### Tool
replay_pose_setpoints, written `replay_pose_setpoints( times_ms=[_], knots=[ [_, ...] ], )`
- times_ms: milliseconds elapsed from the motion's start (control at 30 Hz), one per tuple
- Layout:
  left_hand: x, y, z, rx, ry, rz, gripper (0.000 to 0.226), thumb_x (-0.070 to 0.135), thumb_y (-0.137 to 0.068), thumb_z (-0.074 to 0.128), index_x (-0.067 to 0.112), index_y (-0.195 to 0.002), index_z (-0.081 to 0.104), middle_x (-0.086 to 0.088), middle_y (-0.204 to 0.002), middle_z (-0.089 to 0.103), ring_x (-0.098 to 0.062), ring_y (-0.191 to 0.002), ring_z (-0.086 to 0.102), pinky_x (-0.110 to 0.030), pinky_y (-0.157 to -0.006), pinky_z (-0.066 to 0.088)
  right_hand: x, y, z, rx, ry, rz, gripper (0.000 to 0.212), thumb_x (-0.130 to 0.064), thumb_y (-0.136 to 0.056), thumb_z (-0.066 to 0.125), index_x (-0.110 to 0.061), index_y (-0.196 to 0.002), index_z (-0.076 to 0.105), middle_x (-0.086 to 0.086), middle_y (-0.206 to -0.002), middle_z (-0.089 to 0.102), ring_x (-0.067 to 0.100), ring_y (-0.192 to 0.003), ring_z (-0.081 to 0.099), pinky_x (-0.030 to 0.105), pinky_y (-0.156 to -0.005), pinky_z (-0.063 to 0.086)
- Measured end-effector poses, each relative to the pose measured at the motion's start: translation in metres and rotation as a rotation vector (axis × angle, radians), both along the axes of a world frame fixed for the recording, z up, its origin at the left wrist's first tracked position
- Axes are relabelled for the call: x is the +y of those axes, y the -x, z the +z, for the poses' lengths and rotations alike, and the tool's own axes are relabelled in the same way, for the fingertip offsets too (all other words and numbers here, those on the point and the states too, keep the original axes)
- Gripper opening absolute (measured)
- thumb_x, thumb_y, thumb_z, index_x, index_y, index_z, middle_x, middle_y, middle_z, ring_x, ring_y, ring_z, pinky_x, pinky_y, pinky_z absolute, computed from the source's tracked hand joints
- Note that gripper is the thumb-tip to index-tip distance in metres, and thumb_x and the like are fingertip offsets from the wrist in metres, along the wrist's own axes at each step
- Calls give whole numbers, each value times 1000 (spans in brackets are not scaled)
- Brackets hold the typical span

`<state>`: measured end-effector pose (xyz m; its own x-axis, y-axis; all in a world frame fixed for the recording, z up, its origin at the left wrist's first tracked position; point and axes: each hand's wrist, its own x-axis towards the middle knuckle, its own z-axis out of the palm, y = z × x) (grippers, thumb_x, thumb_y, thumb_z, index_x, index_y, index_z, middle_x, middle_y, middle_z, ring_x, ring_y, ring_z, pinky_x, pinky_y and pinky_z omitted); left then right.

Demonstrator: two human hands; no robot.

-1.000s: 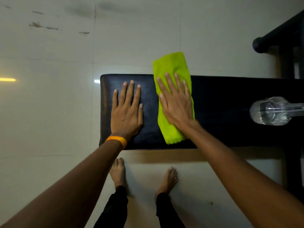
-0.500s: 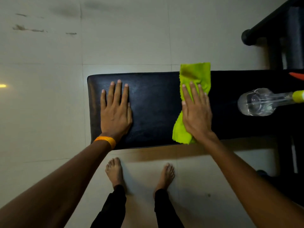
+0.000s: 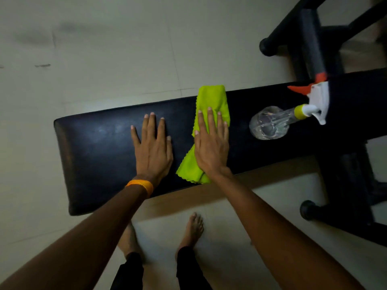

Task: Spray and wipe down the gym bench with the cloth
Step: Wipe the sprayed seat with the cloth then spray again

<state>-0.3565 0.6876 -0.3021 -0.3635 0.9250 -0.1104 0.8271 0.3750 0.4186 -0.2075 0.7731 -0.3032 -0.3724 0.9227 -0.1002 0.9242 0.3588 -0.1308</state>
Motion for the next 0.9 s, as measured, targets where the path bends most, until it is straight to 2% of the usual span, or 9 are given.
replay_pose_setpoints(
  times_ms=[133,200,267,333,433,533,667,800,900],
  knots=[
    [10,-16,10,-44,-39,-114,59,34,-101,27,4,-149,40,-18,-162,29,-34,-152,23,-60,-120,20,-14,-20,8,246,97,96,54,-37,-103,33,-25,-156,35,5,-166,25,26,-156,15,45,-126,12],
    [18,-27,16,-88,-42,-157,61,37,-101,27,3,-150,40,-17,-163,29,-33,-152,23,-57,-120,21,-21,-47,20,451,156,33,51,-30,-100,43,-19,-149,47,8,-161,37,25,-151,28,41,-123,21],
    [27,-41,23,-108,-37,-199,62,39,-101,27,3,-151,38,-16,-163,28,-32,-153,22,-56,-121,20,-21,-78,36,601,138,-138,45,-27,-95,50,-12,-136,59,10,-147,53,26,-137,47,40,-115,37],
    [38,-55,30,-103,-21,-247,64,41,-102,26,3,-152,36,-17,-163,28,-33,-152,22,-56,-122,21,-13,-106,53,642,57,-305,36,-29,-91,56,-10,-120,65,7,-127,62,24,-119,57,42,-101,47],
    [51,-73,38,-84,32,-274,66,42,-101,25,2,-152,37,-18,-162,29,-35,-152,23,-58,-120,23,7,-137,76,648,-15,-530,22,-32,-86,69,-15,-98,63,0,-102,61,20,-97,59,39,-81,50],
    [61,-87,45,-68,77,-266,70,45,-99,21,1,-151,36,-18,-163,26,-36,-152,21,-58,-121,21,29,-152,89,694,-44,-647,36,-38,-80,78,-16,-90,52,-1,-94,55,16,-86,54,32,-72,46],
    [73,-97,46,-58,102,-267,73,48,-97,20,2,-149,40,-17,-163,27,-34,-153,21,-56,-122,20,68,-140,103,860,67,-592,47,-44,-73,85,-24,-98,50,-3,-99,59,11,-88,57,18,-72,47],
    [85,-96,39,-59,95,-303,69,47,-97,22,2,-143,46,-18,-161,31,-36,-151,24,-56,-121,21,105,-126,117,897,5,-411,30,-38,-77,84,-34,-98,63,-7,-95,70,1,-89,64,14,-80,48],
    [87,-89,36,-85,83,-323,67,46,-98,23,1,-141,48,-19,-159,34,-37,-150,27,-58,-120,24,111,-123,118,941,83,-447,14,-33,-82,78,-28,-92,69,-10,-82,70,-3,-77,66,7,-71,46]
  ],
)
